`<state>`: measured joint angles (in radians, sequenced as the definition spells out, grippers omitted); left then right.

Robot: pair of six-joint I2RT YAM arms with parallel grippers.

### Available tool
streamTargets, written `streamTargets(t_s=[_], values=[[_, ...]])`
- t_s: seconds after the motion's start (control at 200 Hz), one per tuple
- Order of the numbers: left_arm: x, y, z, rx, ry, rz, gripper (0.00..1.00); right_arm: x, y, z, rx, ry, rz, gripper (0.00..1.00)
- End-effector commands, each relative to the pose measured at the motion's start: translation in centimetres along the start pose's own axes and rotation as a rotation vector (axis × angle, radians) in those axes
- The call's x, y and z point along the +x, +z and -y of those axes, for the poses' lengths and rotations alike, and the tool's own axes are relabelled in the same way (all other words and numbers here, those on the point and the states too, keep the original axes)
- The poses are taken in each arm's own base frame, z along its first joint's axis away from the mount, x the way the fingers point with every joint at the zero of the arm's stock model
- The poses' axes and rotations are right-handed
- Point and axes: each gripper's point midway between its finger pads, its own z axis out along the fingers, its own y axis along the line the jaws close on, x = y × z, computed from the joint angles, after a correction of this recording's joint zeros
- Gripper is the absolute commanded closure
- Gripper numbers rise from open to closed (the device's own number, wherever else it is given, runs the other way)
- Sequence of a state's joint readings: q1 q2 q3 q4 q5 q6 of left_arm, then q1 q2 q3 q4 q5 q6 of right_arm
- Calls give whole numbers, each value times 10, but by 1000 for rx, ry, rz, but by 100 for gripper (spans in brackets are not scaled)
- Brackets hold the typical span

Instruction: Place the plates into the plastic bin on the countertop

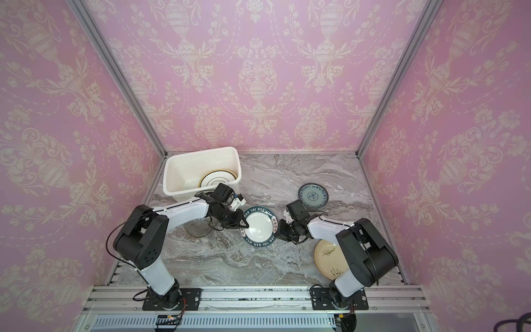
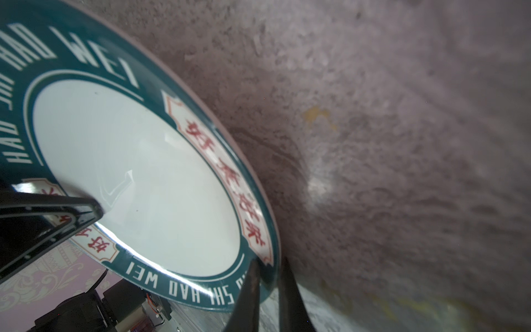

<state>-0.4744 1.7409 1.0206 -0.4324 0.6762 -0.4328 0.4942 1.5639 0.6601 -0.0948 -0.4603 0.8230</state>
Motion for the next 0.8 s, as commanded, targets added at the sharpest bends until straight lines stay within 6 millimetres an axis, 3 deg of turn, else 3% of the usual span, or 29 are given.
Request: streamTargets(t_s=[0.0,0.11,0.29,0.42,0.68,0.796], values=[[-13,-9,44,120,106,35,87,20,13,-1,7,-32,-78,92],[-17,-12,50,131,113,43,88,19,11,-9,-20,-42,-77,92],[-22,-15,56,139,118,54,77,17,8,-17,-48,-55,-71,92],[-22,-14,55,139,113,50,76,17,7,-19,-53,-58,-69,91],[-21,-14,54,130,112,51,88,17,6,-18,-46,-55,-62,91],[-21,-17,53,117,113,55,91,17,4,-17,-41,-57,-61,87]])
